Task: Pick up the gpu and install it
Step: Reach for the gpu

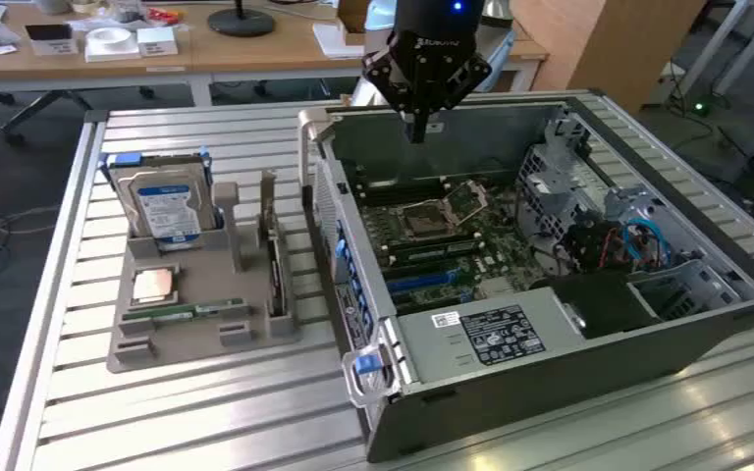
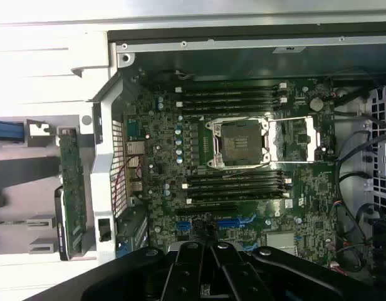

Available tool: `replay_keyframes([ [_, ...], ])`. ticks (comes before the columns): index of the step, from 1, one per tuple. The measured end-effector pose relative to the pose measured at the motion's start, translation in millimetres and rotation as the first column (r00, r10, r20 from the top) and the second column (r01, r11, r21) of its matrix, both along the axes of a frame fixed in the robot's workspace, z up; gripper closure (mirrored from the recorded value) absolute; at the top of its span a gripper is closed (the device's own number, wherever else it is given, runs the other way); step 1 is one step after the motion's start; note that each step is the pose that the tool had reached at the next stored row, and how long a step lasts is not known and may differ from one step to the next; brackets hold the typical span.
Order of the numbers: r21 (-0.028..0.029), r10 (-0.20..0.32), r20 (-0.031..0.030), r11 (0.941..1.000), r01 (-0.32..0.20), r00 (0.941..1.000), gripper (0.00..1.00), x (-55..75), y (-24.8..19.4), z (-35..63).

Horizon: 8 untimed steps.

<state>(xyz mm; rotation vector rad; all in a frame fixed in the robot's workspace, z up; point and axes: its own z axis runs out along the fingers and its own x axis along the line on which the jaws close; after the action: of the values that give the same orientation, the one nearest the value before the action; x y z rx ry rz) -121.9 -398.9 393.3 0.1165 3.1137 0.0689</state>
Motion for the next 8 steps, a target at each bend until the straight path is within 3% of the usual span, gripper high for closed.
replay_keyframes([
  [8, 0.0000, 0.000, 0.0000, 1.0000, 0.000, 1.0000, 0.90, -0.2, 0.0, 0.0],
])
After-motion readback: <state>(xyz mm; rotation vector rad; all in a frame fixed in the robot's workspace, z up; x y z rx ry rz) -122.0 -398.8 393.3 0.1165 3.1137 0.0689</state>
